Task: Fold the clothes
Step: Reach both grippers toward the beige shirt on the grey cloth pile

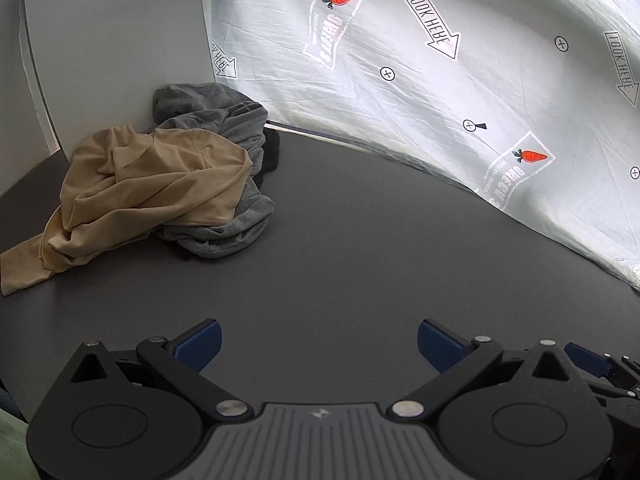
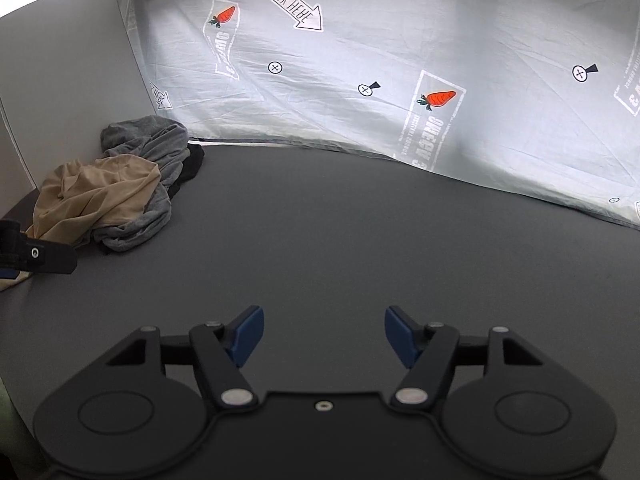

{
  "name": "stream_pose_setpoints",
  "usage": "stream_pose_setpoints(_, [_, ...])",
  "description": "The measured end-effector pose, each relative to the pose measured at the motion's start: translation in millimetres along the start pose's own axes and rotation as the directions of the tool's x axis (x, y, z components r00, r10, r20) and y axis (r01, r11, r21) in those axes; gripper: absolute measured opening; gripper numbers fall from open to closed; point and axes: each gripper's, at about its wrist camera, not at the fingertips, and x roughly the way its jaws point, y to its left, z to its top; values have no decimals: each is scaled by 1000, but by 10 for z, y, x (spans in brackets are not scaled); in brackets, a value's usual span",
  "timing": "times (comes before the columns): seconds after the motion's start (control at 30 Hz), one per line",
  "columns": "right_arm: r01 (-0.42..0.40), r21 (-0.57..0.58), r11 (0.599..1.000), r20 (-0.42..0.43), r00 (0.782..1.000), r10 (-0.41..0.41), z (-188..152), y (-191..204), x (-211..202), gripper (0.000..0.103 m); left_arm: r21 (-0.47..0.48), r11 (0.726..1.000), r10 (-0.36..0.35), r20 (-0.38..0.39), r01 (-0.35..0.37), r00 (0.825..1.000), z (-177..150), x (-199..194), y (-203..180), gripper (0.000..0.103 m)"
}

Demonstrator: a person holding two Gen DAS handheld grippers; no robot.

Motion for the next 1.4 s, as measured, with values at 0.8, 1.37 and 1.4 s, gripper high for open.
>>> stream_pose_setpoints(0.8, [-333, -33, 943, -199, 926, 320, 1738, 2372, 3351, 28, -382, 890, 248, -56, -250, 967, 1258, 1544, 2601, 103])
stream_pose_setpoints(1.37, [302, -110, 947, 209, 939, -275, 621, 549, 488, 6, -180, 979, 113, 114, -91, 987, 901, 413, 1135, 103])
stream_pose_setpoints(1.4, [349, -98, 932, 219, 921, -322, 520, 341, 299, 6, -165, 983, 99, 117, -79, 988, 825, 337, 988, 103])
